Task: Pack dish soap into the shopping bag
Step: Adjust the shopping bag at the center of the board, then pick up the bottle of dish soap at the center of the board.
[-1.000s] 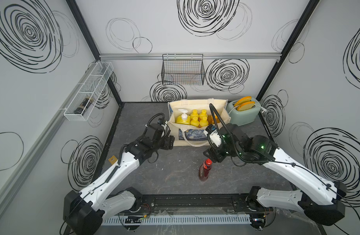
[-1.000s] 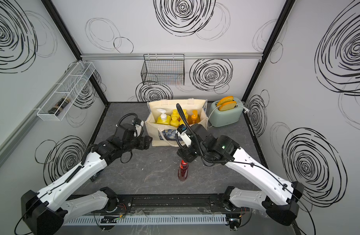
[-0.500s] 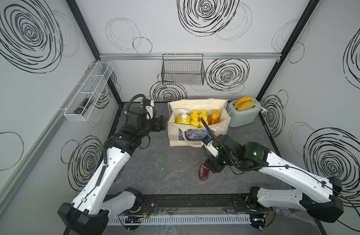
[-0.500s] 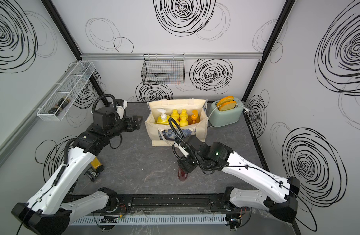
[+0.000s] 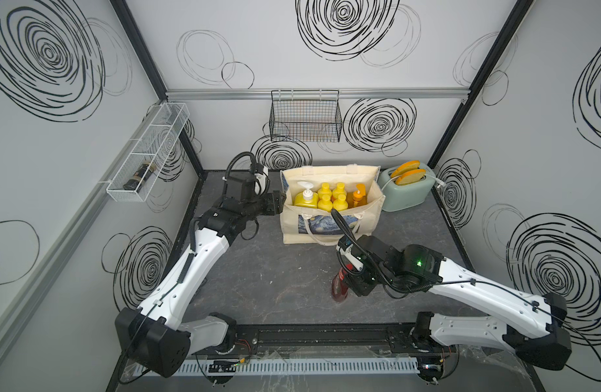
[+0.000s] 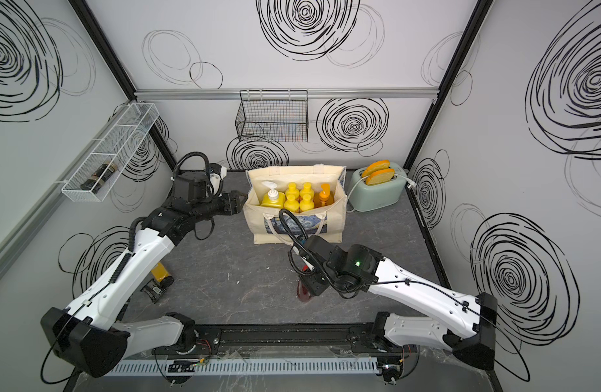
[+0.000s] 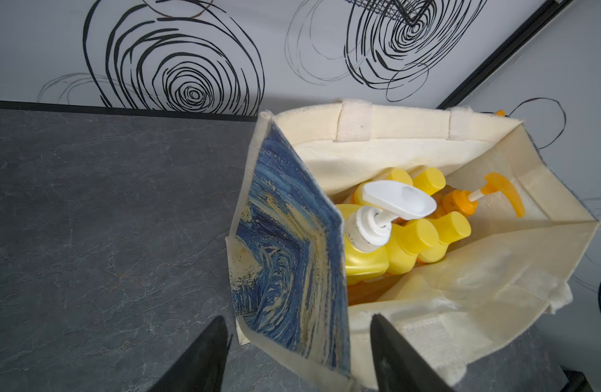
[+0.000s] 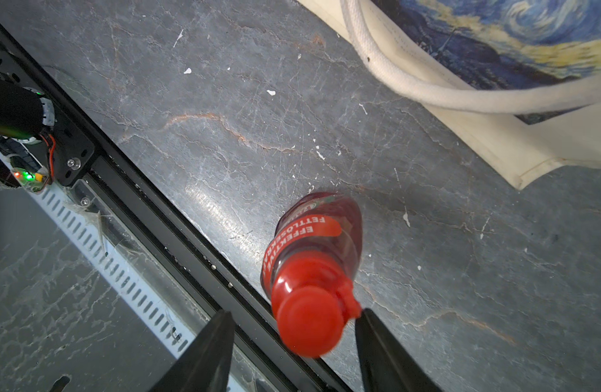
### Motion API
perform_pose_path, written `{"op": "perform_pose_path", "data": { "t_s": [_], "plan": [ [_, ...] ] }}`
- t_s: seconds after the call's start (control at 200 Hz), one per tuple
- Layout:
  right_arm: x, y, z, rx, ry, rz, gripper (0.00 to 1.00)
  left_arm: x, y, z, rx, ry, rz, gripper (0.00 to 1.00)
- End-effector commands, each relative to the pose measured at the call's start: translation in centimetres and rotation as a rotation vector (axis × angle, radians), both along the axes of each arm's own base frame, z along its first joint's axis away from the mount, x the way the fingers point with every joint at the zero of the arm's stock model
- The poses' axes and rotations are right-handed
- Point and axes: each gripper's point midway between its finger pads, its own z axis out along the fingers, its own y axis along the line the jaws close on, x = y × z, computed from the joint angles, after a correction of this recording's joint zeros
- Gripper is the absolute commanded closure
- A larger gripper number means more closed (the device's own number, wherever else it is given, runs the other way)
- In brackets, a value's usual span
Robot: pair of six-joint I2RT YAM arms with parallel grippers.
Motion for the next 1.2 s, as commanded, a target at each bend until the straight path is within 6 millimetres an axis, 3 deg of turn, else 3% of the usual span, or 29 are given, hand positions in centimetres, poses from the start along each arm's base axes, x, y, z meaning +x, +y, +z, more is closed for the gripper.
{"op": "perform_pose_path", "data": {
  "t_s": [0.0, 0.245, 0.47, 0.886, 1.076, 1.191],
  "plan": [
    [0.5, 0.0, -0.2, -0.005, -0.030, -0.014, 0.38, 0.0, -0.5, 0.0, 0.000, -0.029, -0.016, 0.33],
    [1.6, 0.1, 0.0, -0.017, -0.075, -0.038, 0.40, -0.9, -0.3, -2.0, 0.023, -0.002, -0.011, 0.34],
    [1.9, 0.4, -1.2, -0.019, -0.059, -0.028, 0.45, -1.3, -0.1, -2.9, 0.034, 0.007, -0.006, 0.34],
    [2.2, 0.3, -0.2, -0.004, -0.076, -0.028, 0.80, -1.4, 0.4, -2.7, 0.056, -0.006, 0.014, 0.27],
    [2.9, 0.4, 1.7, 0.014, -0.120, -0.030, 0.89, -1.7, 0.8, -3.1, 0.073, -0.004, 0.024, 0.25],
    [3.3, 0.5, 2.6, 0.025, -0.138, -0.029, 0.92, -1.9, 1.0, -3.2, 0.076, -0.005, 0.028, 0.19]
  ]
}}
